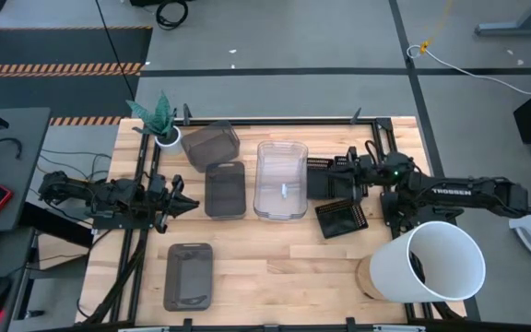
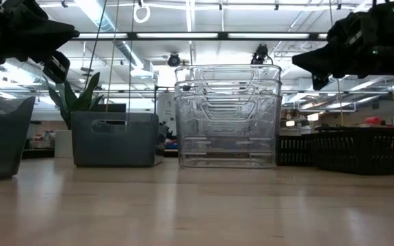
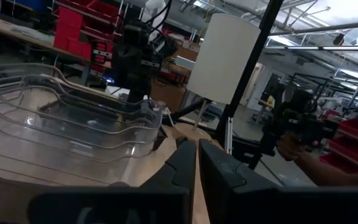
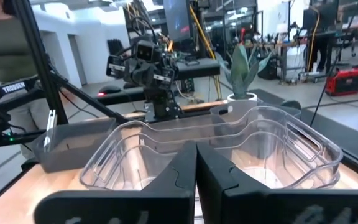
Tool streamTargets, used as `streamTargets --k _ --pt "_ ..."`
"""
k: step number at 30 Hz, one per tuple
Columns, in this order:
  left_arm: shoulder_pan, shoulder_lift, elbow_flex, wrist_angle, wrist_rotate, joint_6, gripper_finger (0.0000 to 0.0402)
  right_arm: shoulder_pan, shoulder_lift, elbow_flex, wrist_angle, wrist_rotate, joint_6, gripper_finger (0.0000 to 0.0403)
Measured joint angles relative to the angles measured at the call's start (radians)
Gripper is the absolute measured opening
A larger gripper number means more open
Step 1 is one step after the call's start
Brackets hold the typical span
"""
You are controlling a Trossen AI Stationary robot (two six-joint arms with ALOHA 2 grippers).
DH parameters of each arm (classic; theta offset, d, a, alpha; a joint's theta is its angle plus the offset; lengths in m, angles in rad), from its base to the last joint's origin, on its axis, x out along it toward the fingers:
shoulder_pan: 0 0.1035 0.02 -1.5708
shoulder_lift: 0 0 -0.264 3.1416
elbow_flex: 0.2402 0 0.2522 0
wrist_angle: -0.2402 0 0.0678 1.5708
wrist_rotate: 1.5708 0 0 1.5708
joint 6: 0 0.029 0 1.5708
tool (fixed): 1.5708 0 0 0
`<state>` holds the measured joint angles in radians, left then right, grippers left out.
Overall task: Stack baskets by color
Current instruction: Stack the bottom black transparent bin on the bottom black transparent bin
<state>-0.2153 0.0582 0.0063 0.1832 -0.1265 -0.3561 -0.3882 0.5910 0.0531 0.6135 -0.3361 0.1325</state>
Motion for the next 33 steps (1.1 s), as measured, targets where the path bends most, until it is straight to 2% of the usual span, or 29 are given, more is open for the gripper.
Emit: streamTargets --k 4,11,16,21,29,33 --pt "0.0 0.0 0.0 -0.01 0.0 0.001 0.0022 0.0 -0.079 -0.047 -0.001 0.0 0.018 0.0009" --pt "0.0 0.0 0.0 -0.052 0.0 0.0 0.0016 0.0 -0.183 -0.046 -0.07 -0.03 0.033 0.0009" --pt "0.0 0.0 0.0 -0.129 0.0 0.001 0.0018 0.0 -0.258 -0.046 -0.045 -0.136 0.029 0.0009" --pt "0.0 0.001 0.0 -0.134 -0.011 0.0 0.0014 0.0 -0.334 -0.046 -0.013 -0.23 0.049 0.0009" --pt "0.0 0.004 0.001 -0.119 -0.089 -0.05 0.0012 0.0 -0.389 -0.046 -0.196 -0.231 0.052 0.0009" --pt "-0.001 0.047 0.057 -0.232 -0.095 -0.083 0.0012 0.0 -0.389 -0.046 -0.263 -0.231 0.077 0.0009"
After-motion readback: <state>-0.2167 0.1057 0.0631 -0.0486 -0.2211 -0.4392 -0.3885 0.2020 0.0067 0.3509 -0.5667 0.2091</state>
